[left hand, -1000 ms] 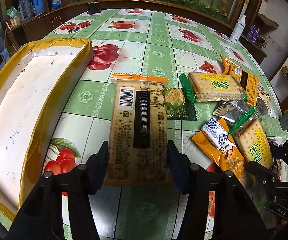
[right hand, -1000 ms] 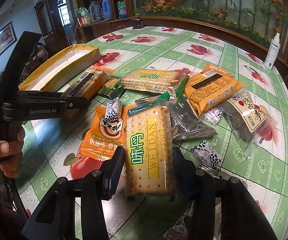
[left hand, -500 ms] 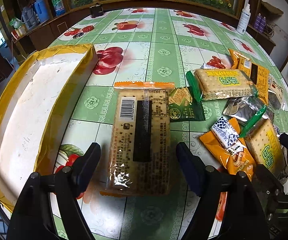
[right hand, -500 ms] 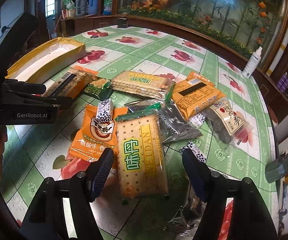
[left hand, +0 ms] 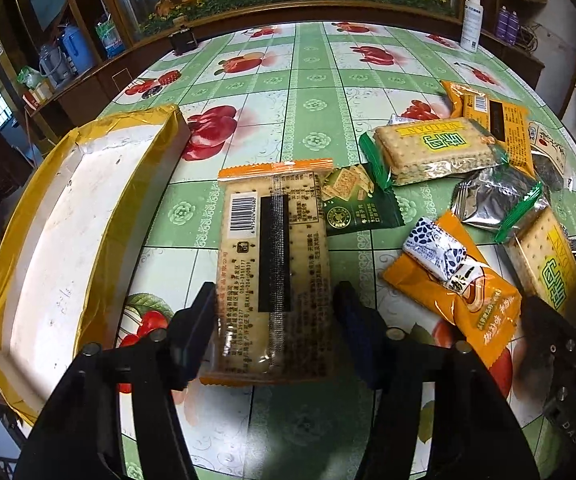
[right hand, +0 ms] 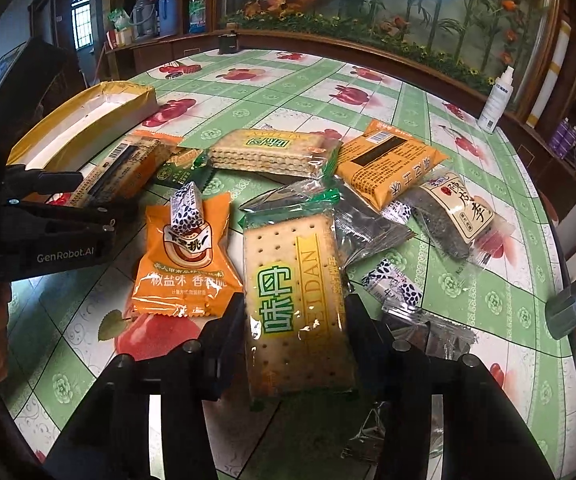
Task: Organize snacks
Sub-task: 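Lift both held cracker packs and carry them over the yellow-rimmed tray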
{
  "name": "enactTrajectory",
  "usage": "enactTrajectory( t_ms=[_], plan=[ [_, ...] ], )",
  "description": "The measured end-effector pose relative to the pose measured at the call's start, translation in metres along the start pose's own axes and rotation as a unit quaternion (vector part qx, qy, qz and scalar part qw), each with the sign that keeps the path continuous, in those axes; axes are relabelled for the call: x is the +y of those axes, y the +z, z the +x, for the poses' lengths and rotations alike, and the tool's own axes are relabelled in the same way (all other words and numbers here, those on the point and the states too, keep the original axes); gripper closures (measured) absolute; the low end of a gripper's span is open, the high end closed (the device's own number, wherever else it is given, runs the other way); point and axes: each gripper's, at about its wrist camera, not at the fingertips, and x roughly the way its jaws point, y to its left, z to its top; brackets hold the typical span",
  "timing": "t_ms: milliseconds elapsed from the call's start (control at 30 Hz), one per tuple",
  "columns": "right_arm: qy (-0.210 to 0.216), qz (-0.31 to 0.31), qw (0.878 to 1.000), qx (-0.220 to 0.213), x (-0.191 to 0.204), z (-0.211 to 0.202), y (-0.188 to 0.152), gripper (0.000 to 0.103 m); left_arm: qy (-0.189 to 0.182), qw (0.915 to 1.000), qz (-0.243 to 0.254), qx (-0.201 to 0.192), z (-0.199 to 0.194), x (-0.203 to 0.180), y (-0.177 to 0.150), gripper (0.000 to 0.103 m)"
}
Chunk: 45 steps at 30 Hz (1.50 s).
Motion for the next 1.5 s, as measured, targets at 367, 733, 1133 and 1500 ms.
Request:
enactTrajectory(
  t_ms=[367,733,1133,1500],
  plan=[
    [-0.033,-0.01,0.999,-0.041,0.005,-0.038,0.0,0.056,-0.021,0.9994,-0.012,-0.024,-0.023,0.013,-0.015,0.051],
    [-0.056,-0.033,0.996,-0.06,0.023,-0.058,0.005,0.056,-0.025,0.9977,-0.018,-0.06,-0.055,0.029,-0.023,0.061],
    [0.029,0.003,0.998,-0.06,0.026,-0.061,0.013,0.056,-0.03,0.9951,-0.049,-0.081,-0.074,0.066,-0.026,0.084],
    [0.047,0.019,0.998,-0.048,0.03,-0.055,0.011,0.056,0.004,0.9992,-0.036,-0.015,-0.025,0.044,-0.025,0.017]
  ],
)
